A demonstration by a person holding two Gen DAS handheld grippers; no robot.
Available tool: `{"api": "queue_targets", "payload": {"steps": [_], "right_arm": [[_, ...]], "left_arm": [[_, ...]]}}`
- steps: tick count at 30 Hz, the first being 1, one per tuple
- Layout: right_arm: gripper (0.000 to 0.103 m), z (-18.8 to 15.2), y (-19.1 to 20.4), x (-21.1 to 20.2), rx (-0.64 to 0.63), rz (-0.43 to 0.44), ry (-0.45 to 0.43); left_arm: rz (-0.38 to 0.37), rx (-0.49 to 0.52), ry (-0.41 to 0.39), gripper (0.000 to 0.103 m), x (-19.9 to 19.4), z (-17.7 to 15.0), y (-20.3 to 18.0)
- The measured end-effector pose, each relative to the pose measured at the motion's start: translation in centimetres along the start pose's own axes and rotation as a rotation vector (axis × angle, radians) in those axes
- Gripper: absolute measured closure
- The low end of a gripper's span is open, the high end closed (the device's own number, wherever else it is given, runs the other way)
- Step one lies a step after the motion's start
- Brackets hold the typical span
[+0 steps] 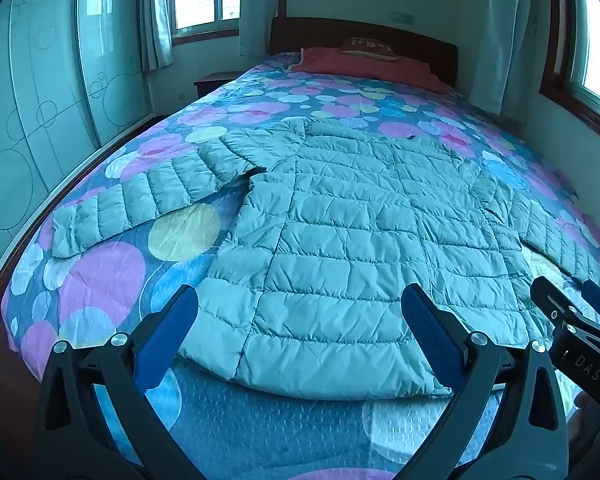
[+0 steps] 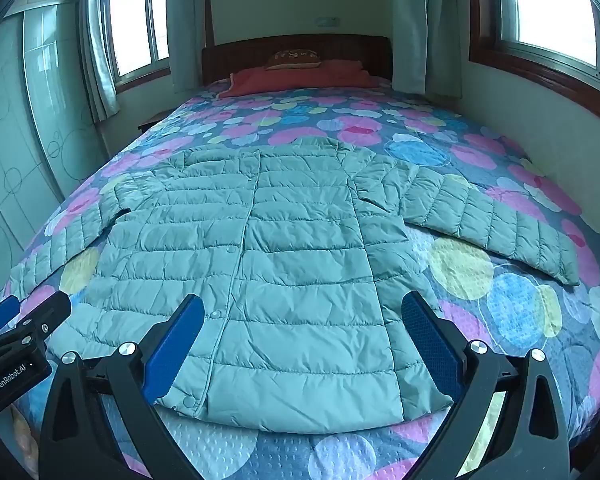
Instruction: Fold large clothes
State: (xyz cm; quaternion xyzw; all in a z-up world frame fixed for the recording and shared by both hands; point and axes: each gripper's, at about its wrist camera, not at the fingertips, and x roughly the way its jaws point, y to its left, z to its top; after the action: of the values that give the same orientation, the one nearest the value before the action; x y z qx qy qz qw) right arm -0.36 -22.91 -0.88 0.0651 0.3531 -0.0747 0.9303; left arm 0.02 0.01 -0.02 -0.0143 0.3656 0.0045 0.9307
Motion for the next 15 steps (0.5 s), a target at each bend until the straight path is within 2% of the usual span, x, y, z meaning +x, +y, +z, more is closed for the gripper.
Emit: {"api": "queue_targets", "payload": {"steps": [15], "right_arm": [[0.005, -0.53, 0.42, 0.36, -0.003, -0.001, 0.006]], "left_arm": [[0.001, 0.004, 0.008, 0.002, 0.12, -0.06, 0.18]]}}
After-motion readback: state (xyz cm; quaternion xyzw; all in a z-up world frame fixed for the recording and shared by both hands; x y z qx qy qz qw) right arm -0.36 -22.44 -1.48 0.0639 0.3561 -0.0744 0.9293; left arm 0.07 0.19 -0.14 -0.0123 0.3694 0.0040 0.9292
